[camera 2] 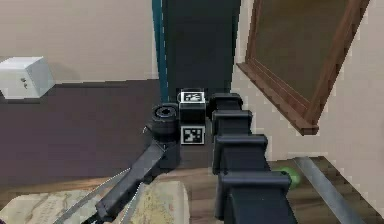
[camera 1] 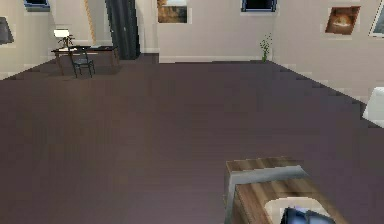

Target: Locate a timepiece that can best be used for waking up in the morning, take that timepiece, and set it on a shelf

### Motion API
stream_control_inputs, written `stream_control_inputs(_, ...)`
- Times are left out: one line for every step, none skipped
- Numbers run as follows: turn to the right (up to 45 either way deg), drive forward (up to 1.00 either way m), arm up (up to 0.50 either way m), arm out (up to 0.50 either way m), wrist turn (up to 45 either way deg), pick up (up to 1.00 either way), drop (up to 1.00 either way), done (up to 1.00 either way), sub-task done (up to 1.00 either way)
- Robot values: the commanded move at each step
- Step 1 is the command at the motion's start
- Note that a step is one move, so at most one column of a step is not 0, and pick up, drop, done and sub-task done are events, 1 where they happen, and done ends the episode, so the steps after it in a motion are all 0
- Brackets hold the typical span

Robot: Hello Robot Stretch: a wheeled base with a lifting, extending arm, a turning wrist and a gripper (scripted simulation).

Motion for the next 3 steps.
stream_control_inputs(0.0, 0.0, 0.0, 0.0, 45.0, 0.0, 0.0, 0.0, 0.0)
stream_control_inputs(0.0, 0.0, 0.0, 0.0, 45.0, 0.0, 0.0, 0.0, 0.0)
stream_control_inputs(0.0, 0.0, 0.0, 0.0, 30.0, 0.0, 0.0, 0.0, 0.0)
